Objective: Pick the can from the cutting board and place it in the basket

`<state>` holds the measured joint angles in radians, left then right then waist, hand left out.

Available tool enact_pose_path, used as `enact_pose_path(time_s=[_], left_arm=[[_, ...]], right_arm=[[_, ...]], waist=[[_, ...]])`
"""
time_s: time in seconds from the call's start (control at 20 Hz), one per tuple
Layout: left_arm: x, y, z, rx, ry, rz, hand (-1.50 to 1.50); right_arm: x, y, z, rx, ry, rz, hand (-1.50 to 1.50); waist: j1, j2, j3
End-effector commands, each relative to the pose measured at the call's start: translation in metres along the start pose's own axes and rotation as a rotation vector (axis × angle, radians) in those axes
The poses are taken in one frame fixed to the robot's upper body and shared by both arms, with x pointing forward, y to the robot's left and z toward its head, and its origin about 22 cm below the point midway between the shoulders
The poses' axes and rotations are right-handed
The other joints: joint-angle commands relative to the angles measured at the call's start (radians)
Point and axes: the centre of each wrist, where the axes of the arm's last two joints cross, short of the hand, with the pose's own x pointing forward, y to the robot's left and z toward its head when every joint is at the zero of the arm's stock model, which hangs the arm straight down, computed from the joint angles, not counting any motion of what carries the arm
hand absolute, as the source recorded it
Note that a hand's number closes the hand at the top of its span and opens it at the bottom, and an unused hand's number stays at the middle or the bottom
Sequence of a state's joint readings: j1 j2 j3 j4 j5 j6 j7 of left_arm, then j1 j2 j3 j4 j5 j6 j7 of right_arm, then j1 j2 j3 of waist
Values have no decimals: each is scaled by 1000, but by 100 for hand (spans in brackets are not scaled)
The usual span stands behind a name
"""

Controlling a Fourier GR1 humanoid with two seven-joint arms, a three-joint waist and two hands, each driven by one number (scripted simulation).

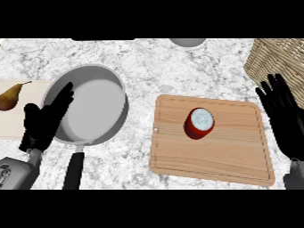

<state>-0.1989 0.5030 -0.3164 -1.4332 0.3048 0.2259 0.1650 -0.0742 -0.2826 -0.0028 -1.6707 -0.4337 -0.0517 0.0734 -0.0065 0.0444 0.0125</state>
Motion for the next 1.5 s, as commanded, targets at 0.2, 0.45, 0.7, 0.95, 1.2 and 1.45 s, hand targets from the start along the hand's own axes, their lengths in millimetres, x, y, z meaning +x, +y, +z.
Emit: enact_pose_path(time_s=[0.2, 0.45, 0.7, 0.95, 1.2, 1.45], left_arm=[[23, 8, -12, 26, -83, 19, 0], [22, 5, -16, 10, -49, 67, 0], [8, 43, -13, 108, -8, 101, 0], [0, 44, -12, 120, -2, 85, 0], [-4, 47, -6, 132, 17, 103, 0], [3, 30, -12, 119, 2, 89, 0]], right_arm=[[54, 73, -68, 579, -253, -157, 150], [102, 120, -54, 1167, -543, 224, -150], [40, 156, -32, 1236, -649, 198, -150], [70, 168, -47, 1232, -515, 396, -150], [142, 158, -55, 1155, -506, 866, -150], [207, 147, -76, 918, -469, 1219, -150]], waist=[[140, -15, -6], [129, -27, -11], [34, -40, -11], [12, -45, -13], [10, -54, -16], [11, -49, -15]])
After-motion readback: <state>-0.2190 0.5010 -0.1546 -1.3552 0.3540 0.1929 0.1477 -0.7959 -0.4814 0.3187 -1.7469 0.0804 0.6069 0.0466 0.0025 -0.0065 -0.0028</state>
